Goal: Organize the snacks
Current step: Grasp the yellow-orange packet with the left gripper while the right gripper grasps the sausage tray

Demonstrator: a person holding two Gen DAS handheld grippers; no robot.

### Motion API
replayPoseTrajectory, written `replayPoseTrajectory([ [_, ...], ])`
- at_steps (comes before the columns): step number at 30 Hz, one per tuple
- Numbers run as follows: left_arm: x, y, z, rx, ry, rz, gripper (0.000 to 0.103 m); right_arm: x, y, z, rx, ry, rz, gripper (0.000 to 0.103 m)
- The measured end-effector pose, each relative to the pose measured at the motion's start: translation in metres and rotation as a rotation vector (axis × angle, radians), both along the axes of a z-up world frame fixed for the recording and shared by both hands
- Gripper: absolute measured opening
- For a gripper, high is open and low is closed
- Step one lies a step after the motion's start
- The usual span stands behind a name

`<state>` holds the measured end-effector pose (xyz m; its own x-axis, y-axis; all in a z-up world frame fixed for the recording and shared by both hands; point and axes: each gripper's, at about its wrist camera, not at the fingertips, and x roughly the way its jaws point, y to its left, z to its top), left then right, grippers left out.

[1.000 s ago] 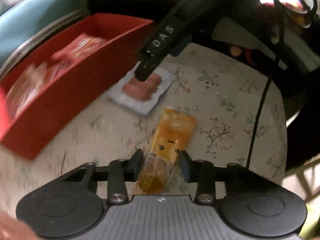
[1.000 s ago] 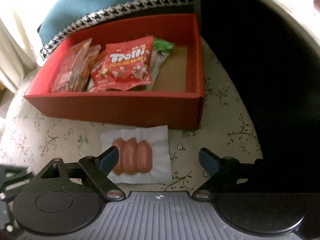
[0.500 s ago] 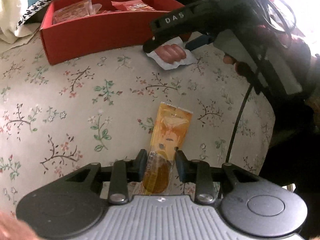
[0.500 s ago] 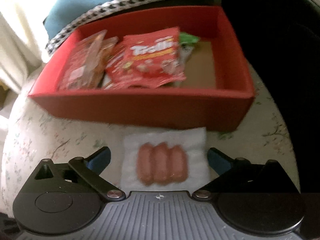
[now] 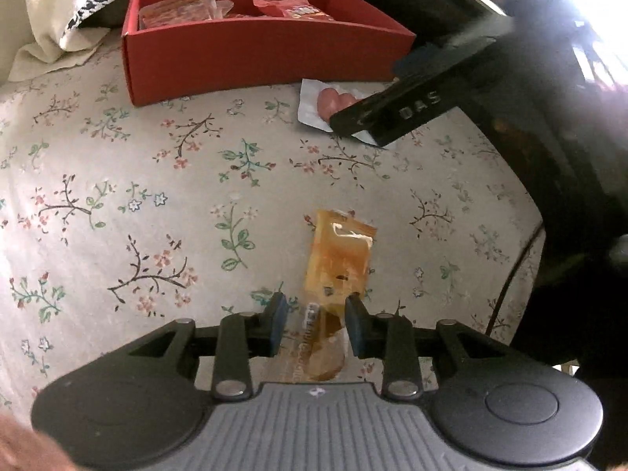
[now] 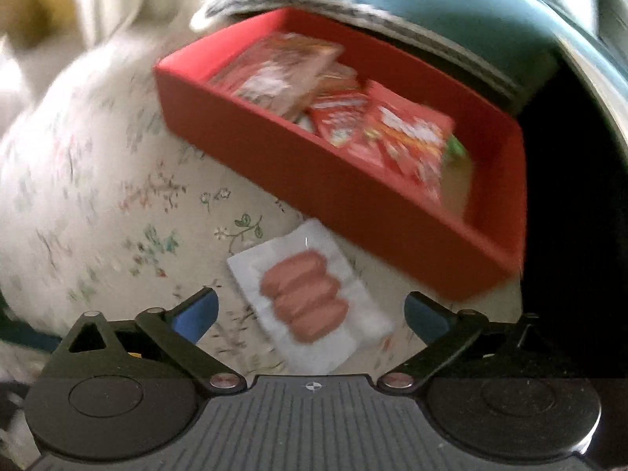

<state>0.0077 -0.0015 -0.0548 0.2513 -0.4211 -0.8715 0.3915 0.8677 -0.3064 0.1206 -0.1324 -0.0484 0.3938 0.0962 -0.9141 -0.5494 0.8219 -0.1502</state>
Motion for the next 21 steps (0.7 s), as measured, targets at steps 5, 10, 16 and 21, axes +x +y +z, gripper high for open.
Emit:
replayPoseTrajectory([
  [5, 0.004, -0.004, 0.000, -0.004, 0.006, -0.023, 0.028, 0.030, 0.011, -0.022, -0.007, 0.123, 0.091, 0.103],
  [10, 0.006, -0.012, -0.001, -0.031, 0.020, -0.053, 0.049, 0.037, -0.011, -0.026, 0.088, 0.175, -0.001, 0.103],
  [16, 0.002, -0.029, -0.002, 0.006, 0.001, -0.098, 0.066, 0.005, -0.029, -0.016, 0.095, 0.166, -0.092, 0.079],
  [21, -0.002, -0.036, -0.002, 0.040, -0.025, -0.115, 0.066, -0.022, -0.027, -0.001, 0.111, 0.223, -0.055, 0.075],
])
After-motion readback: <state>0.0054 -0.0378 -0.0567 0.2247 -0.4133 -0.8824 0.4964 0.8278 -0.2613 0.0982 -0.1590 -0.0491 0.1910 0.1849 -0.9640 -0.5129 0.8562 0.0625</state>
